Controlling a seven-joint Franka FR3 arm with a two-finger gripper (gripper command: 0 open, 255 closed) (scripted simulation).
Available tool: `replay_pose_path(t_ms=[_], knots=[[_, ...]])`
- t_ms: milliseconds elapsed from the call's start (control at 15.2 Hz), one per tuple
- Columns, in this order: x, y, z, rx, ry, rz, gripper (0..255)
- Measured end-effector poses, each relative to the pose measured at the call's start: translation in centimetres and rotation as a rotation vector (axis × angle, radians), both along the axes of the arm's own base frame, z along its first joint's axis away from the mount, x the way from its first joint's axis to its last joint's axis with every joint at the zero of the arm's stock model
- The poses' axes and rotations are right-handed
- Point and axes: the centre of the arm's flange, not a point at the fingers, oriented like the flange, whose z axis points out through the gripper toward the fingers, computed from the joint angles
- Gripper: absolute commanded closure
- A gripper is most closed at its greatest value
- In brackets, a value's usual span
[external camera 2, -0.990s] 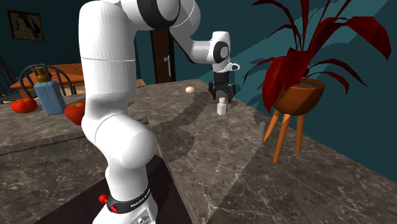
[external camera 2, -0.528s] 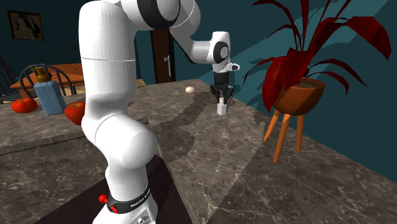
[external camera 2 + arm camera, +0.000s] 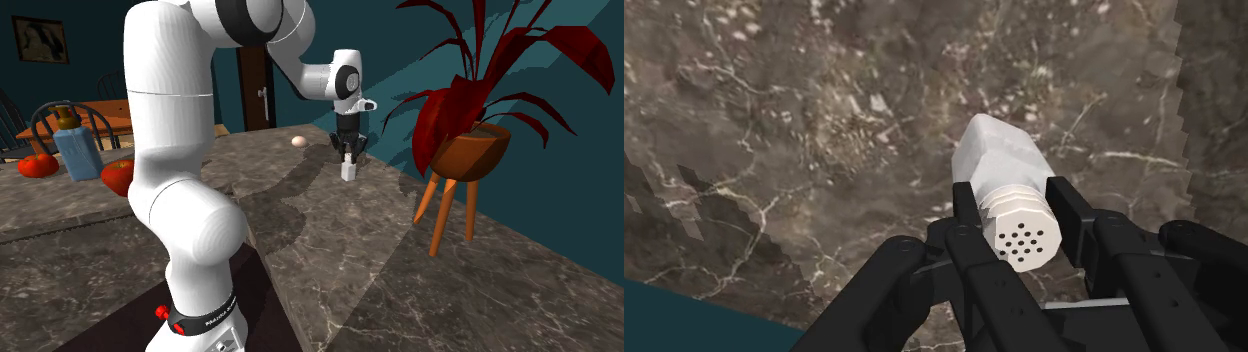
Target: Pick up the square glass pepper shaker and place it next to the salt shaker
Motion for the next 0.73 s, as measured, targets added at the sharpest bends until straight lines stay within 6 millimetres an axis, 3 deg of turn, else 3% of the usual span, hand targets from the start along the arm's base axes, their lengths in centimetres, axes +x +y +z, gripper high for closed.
replay_pose_path(t_ms=[726], knots=[[-0.1, 0.1, 5.2, 0.000, 0.000, 0.000, 255]])
